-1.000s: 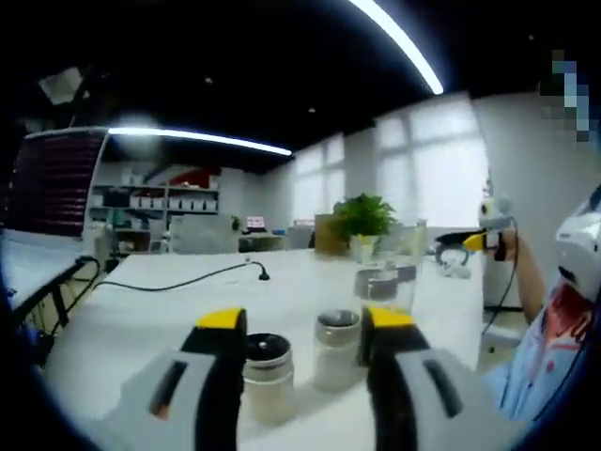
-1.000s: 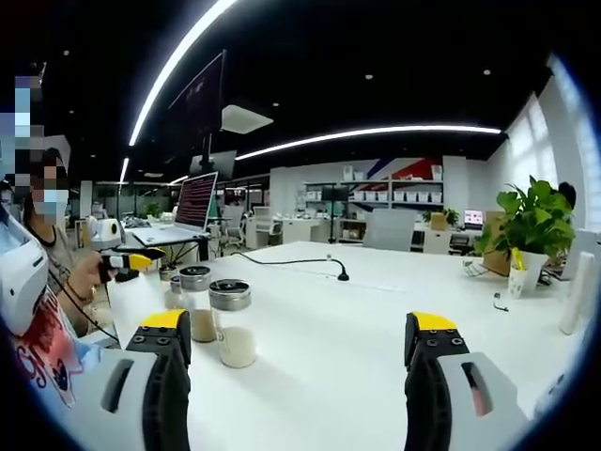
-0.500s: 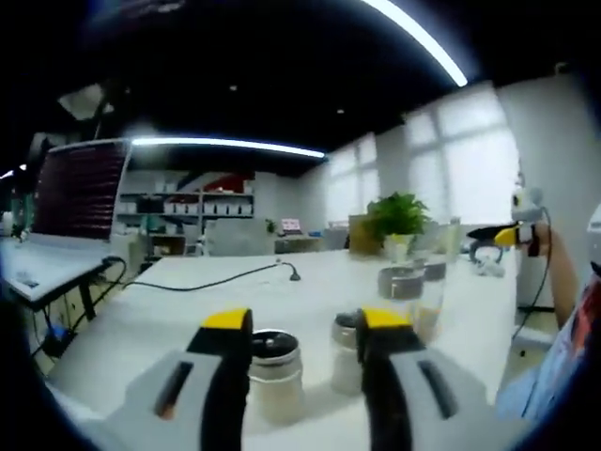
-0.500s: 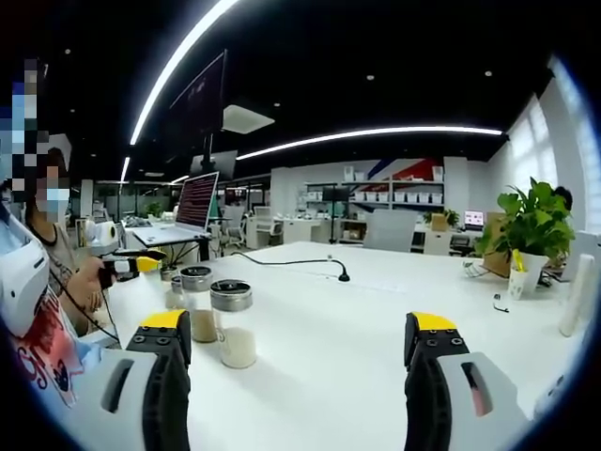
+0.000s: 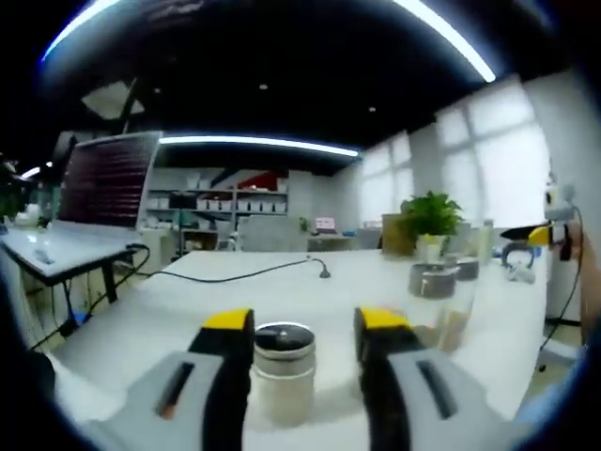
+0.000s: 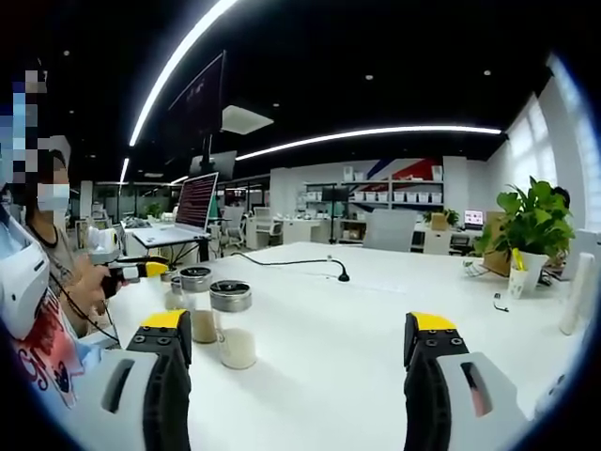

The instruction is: Rotate the seasoning bottle until the label or dispensing opening points toward the visible target arrow and the bottle remains upright within the marked orientation range

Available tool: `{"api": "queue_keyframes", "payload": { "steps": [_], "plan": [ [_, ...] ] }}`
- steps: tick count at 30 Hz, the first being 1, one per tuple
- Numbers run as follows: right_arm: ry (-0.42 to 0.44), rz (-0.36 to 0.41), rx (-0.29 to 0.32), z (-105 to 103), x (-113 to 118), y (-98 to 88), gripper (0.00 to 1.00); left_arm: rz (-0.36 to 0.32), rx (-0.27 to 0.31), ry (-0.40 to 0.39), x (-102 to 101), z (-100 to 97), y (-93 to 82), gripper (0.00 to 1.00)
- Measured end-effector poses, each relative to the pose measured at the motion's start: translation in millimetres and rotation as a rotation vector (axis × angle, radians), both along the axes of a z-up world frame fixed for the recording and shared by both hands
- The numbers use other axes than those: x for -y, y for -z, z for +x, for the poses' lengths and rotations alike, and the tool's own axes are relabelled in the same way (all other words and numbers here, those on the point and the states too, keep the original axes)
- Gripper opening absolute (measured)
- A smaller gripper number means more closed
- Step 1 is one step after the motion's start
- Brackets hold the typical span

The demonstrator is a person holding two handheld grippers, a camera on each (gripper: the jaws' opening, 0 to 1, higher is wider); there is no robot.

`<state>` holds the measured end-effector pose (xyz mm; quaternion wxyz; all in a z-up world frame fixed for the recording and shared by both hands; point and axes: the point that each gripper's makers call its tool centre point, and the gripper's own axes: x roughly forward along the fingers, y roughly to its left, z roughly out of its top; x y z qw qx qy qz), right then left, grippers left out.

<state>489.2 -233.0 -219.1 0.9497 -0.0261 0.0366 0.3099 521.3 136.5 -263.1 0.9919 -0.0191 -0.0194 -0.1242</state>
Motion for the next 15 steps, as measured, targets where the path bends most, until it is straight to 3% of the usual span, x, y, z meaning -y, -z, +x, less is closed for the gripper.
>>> {"api": "queue_keyframes", "payload": {
  "steps": [3,5,9,15],
  "plan": [
    [0.014,-0.008,0.02,0,1,-4.1,0.97,0.002,0.002,-0.033,-3,3.3,0.9,0.46],
    [0.019,-0.012,0.021,0,2,-4.0,0.97,-0.008,0.065,-0.024,-2,3.8,-7.1,0.43],
    [0.015,-0.008,0.009,0,2,-1.6,0.96,-0.016,0.03,-0.033,2,8.0,2.3,0.42],
    [0.016,-0.007,0.009,0,2,-1.4,0.96,-0.008,0.028,-0.071,-4,12.5,6.2,0.42]
  ]
}}
